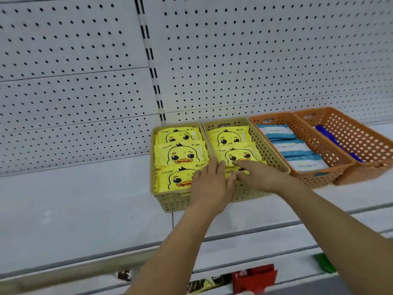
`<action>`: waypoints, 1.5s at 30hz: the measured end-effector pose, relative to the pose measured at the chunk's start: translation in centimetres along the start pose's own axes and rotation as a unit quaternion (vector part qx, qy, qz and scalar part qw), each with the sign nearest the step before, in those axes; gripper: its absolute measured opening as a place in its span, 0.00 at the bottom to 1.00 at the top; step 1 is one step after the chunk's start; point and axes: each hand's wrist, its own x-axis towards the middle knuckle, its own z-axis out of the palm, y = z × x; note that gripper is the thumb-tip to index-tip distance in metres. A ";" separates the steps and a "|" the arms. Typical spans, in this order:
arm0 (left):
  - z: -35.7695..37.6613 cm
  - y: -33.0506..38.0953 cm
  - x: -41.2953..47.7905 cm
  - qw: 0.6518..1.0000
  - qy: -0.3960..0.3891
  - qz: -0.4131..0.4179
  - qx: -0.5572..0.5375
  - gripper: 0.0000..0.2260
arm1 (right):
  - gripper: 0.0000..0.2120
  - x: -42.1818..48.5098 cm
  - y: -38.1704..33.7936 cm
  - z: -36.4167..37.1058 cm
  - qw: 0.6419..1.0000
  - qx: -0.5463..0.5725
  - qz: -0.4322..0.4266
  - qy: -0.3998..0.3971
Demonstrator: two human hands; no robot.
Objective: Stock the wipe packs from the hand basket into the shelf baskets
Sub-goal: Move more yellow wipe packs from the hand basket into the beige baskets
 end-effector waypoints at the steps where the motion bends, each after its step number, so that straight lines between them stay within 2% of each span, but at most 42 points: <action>1: -0.1 -0.3 -1.0 1.000 -0.014 0.010 -0.005 0.28 | 0.24 -1.9 -0.1 1.1 0.998 -0.027 -0.013 0.059; 3: 0.4 -0.7 -4.4 0.997 0.045 0.054 0.013 0.30 | 0.25 -5.6 0.1 3.7 0.985 -0.067 -0.043 0.151; 6: 1.8 -1.2 -10.6 0.989 0.099 0.090 -0.062 0.28 | 0.28 -11.1 -0.3 8.4 0.974 0.031 -0.077 0.211; 8: 2.4 -1.7 -14.9 0.983 0.091 0.078 -0.138 0.26 | 0.24 -15.0 -1.2 11.6 0.961 0.110 -0.068 0.243; 11: 2.8 -2.3 -22.3 0.980 0.084 0.049 -0.176 0.23 | 0.20 -21.2 -3.1 16.4 0.942 0.186 -0.039 0.276; 13: 3.1 -2.8 -27.2 0.977 0.037 0.014 -0.207 0.22 | 0.18 -25.1 -4.4 19.8 0.939 0.202 -0.035 0.277; 17: 4.7 -4.8 -36.4 0.977 -0.043 -0.020 -0.207 0.22 | 0.14 -31.4 -6.8 27.1 0.938 0.245 -0.023 0.245; 21: 5.5 -7.4 -44.8 0.967 -0.109 -0.080 -0.215 0.21 | 0.15 -36.4 -9.2 33.1 0.956 0.244 0.001 0.163; 25: 5.9 -11.5 -51.8 0.959 -0.137 -0.134 -0.209 0.21 | 0.15 -38.6 -12.7 36.7 0.975 0.213 0.029 0.053; 30: 5.9 -18.2 -58.1 0.944 -0.137 -0.205 -0.221 0.21 | 0.13 -38.3 -19.5 39.9 0.981 0.195 0.002 -0.019; 36: 4.5 -29.7 -63.8 0.914 -0.119 -0.285 -0.262 0.18 | 0.11 -34.8 -31.7 45.3 0.971 0.231 -0.033 -0.060; 41: 3.4 -43.1 -67.5 0.877 -0.139 -0.347 -0.303 0.16 | 0.10 -30.5 -45.1 52.6 0.956 0.273 -0.053 -0.096; 43: 3.9 -48.8 -68.4 0.870 -0.161 -0.363 -0.292 0.16 | 0.10 -28.6 -49.5 56.1 0.949 0.289 -0.034 -0.124; 45: 4.8 -53.8 -68.5 0.862 -0.191 -0.377 -0.282 0.16 | 0.10 -26.6 -52.7 59.4 0.937 0.315 0.022 -0.147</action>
